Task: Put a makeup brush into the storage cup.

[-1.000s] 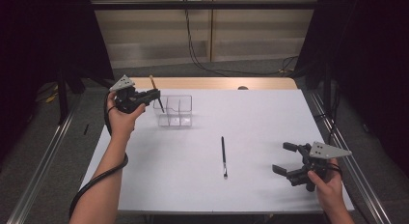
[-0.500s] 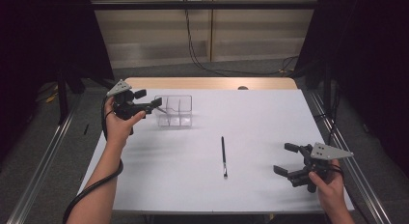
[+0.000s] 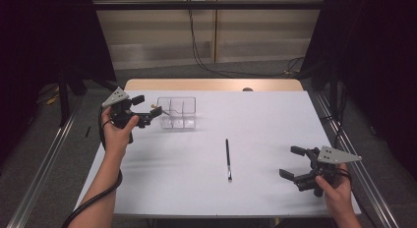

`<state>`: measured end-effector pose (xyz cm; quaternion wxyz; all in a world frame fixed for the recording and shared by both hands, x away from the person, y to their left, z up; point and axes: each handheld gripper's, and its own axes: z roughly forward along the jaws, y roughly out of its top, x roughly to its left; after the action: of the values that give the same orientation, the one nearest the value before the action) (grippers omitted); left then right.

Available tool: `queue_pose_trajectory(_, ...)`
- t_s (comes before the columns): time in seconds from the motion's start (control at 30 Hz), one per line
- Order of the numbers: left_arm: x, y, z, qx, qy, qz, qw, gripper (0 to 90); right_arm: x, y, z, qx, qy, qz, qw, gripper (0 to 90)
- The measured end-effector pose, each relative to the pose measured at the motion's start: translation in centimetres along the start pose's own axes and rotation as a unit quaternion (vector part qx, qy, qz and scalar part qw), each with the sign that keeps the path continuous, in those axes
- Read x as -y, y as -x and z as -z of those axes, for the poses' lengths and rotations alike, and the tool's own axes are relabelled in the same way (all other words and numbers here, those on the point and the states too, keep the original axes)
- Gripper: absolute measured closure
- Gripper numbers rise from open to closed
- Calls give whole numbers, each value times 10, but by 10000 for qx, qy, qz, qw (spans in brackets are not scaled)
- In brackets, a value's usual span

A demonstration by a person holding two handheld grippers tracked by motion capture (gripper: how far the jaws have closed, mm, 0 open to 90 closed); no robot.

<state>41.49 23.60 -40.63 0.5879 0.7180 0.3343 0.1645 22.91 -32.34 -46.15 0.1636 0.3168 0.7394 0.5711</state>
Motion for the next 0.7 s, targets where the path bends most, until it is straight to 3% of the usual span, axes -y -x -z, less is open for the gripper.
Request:
queue_pose_trajectory(0.27,5,6,8,40,24,-21,10000,20,0,-1,-1,-9,-5,-1,10000,20)
queue_pose_trajectory(0.7,29,15,26,221,118,64,9997,16,0,-1,0,13,-7,0,10000,20)
